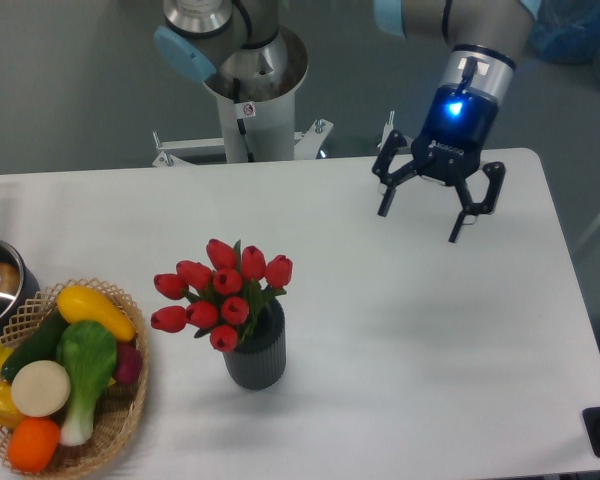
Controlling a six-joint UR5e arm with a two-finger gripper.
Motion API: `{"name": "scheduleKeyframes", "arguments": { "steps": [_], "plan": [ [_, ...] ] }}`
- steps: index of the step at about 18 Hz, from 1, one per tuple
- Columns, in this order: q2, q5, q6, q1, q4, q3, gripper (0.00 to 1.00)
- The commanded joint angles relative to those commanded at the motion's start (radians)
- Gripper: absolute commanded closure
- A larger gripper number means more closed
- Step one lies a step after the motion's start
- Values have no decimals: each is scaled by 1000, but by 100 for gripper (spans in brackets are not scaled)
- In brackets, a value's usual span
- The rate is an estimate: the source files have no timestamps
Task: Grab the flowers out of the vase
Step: 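Move the open gripper toward the red tulip bouquet in the vase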
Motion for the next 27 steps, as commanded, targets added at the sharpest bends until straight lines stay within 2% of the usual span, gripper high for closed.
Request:
{"name": "scheduleKeyframes", "arguments": {
  "steps": [2, 17, 23, 27],
  "plan": [
    [3, 1, -2, -12, -2, -6, 0],
    [25, 14, 57, -77, 6, -169, 0],
    [8, 15, 58, -103, 8, -178, 0],
    [-6, 83, 60, -132, 11, -167, 0]
  ]
}}
